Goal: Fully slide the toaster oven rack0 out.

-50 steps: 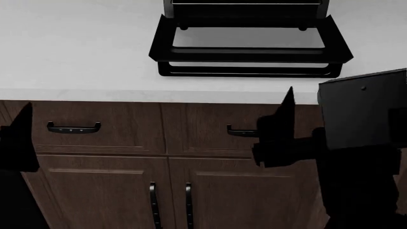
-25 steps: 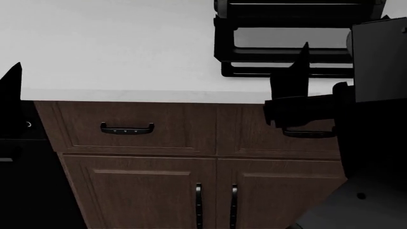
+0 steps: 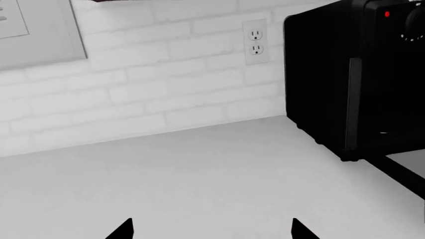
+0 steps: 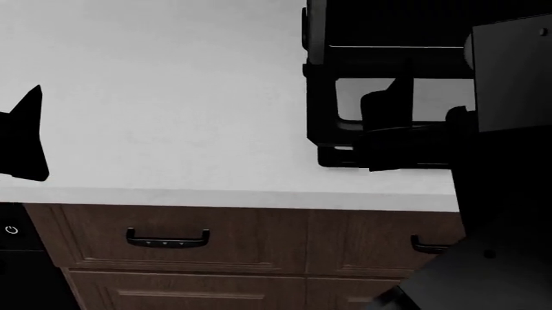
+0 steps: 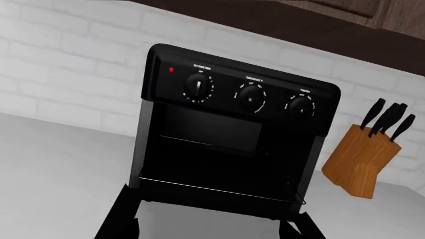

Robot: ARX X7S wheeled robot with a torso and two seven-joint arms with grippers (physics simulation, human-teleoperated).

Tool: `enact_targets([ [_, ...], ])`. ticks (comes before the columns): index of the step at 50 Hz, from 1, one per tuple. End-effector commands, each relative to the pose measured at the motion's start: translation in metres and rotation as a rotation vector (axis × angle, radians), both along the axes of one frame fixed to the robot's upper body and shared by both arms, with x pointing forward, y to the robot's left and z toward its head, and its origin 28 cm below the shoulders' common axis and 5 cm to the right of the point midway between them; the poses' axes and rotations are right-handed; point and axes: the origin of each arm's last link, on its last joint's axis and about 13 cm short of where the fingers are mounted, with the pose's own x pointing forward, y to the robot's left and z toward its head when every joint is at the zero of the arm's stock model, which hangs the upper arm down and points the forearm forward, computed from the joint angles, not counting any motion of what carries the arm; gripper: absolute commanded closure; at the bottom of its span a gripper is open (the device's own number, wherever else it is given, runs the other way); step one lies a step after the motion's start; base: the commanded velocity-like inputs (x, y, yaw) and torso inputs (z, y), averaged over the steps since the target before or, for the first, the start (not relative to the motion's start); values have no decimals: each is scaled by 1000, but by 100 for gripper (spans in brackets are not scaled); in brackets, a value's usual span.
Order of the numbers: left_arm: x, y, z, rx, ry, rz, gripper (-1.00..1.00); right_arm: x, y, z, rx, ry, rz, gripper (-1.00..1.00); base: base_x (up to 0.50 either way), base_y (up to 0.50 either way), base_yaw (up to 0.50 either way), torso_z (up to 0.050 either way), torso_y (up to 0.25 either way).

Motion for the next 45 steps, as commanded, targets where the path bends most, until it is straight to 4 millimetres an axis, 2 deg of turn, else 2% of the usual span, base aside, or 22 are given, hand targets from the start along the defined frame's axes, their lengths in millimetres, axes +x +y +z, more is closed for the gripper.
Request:
enact_targets([
  [1,1,-1,-2,2,0,2,-100,4,-1,-7,-1,21,-6,-100,500,113,0,0,0],
  [11,-2,-1,-4,4,2,0,-100,4,-4,-13,14,28,-7,-100,500,32,0,0,2],
  [16,-3,0,-3,7,1,2,-100,-8,-2,-10,20,29,-5,-100,500,-5,0,0,0],
  [21,-3,-1,-4,6,3,1,-100,-8,-3,-12,24,35,-8,-100,500,-27,0,0,0],
  [38,-8,0,-1,8,-1,3,-100,-13,-2,-18,14,50,5,-100,497,-156,0,0,1],
  [45,-7,-1,-5,3,5,-3,-100,-9,1,-20,-16,39,32,-100,0,0,0,0,2],
])
